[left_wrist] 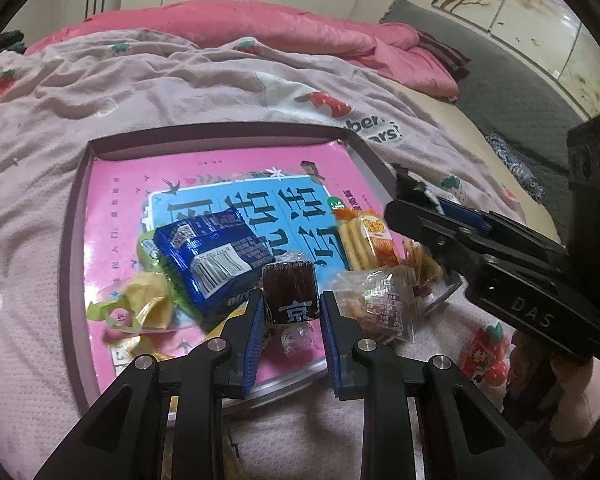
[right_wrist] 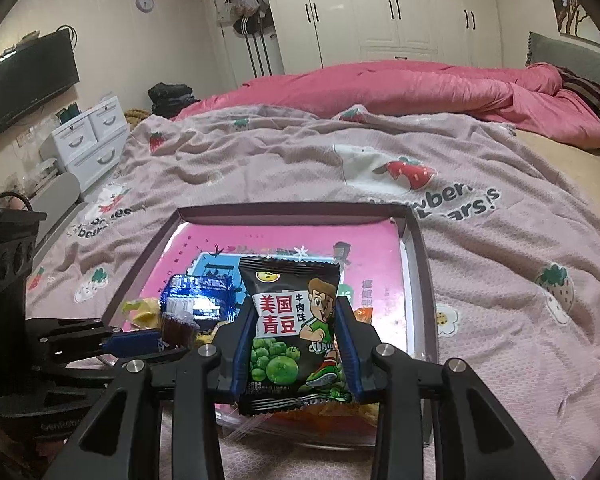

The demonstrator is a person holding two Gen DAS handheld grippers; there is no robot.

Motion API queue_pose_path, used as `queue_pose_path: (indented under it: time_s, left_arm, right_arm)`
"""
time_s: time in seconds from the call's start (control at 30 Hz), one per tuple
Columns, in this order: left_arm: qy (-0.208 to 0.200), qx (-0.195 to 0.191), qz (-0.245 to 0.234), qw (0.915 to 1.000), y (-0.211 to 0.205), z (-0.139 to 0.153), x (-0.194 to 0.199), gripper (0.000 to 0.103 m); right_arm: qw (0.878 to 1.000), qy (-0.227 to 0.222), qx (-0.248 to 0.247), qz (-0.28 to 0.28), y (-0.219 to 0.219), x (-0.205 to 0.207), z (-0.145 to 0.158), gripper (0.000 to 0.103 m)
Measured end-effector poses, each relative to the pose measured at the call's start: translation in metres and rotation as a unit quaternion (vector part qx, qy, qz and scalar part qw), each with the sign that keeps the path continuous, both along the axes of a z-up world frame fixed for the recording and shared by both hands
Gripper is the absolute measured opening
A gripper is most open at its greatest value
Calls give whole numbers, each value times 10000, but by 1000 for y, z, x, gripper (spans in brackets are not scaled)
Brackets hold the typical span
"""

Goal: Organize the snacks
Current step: 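Carry the dark candy over the tray while the right tool carries the pea snack there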

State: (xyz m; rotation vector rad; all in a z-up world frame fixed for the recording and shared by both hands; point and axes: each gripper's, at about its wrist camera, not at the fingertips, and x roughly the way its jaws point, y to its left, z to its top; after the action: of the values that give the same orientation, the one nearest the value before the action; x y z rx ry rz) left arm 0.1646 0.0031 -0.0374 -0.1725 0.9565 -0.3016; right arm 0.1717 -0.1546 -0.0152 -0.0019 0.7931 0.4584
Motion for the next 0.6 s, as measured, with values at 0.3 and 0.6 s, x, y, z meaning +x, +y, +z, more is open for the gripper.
queue_pose_path:
  time_s: [0.3, 0.6]
  left_arm:
    - [-1, 97, -11, 10000, -1, -5, 4, 28]
    - [-50, 176, -45, 9998, -3, -5, 5, 28]
  right_arm:
    - [9999, 115, -45, -42, 4, 8, -13, 38]
    - [9998, 181, -95, -1, 11, 12, -20, 39]
